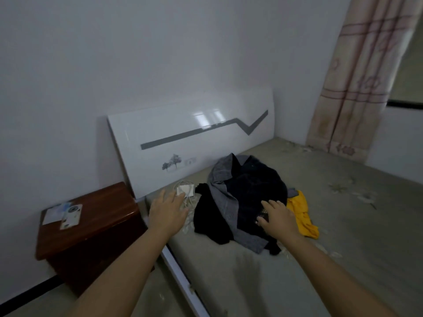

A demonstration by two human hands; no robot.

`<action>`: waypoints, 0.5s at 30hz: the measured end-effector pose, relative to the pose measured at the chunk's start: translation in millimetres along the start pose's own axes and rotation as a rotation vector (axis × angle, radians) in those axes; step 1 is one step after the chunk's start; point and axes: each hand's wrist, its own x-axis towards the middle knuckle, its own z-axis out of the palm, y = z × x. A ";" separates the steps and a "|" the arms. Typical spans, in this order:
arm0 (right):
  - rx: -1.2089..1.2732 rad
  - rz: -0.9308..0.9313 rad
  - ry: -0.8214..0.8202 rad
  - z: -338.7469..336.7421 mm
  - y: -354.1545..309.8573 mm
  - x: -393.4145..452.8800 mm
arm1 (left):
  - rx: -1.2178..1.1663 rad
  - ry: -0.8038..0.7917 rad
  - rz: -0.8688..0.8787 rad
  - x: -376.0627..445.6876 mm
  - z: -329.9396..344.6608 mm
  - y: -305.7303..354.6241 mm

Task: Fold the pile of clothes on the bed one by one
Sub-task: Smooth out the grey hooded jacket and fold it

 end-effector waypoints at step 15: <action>0.100 0.271 -0.270 109.2 23.9 276.7 | -0.076 -0.260 0.236 331.1 151.8 -34.0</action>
